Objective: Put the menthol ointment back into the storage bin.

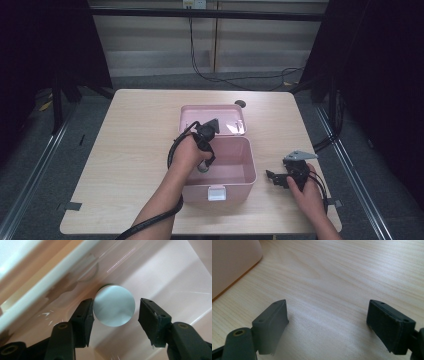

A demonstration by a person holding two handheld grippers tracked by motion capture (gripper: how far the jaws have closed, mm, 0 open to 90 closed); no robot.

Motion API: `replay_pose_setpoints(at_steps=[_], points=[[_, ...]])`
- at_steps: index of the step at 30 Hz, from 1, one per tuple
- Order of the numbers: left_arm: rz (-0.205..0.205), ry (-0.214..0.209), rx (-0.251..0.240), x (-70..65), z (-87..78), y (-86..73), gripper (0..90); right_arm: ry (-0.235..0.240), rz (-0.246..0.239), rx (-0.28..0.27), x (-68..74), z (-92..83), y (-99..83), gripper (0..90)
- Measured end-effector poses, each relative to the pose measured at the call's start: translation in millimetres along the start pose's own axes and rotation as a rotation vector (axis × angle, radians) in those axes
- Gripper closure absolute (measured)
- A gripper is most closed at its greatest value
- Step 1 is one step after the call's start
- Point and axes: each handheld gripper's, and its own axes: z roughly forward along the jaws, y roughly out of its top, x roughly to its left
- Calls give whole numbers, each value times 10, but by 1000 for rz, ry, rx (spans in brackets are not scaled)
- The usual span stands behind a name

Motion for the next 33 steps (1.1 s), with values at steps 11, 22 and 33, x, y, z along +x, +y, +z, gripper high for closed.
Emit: replay_pose_setpoints(at_steps=[11,22,33], points=[[-20,-13,7,34,-72,-50,405,0,4,1,3,-1,0,168],[-12,-23,1,10,-201,-48,368,0,3,1,2,0,1,169],[-12,-49,-6,-28,-348,-69,297,0,4,1,2,-1,1,168]])
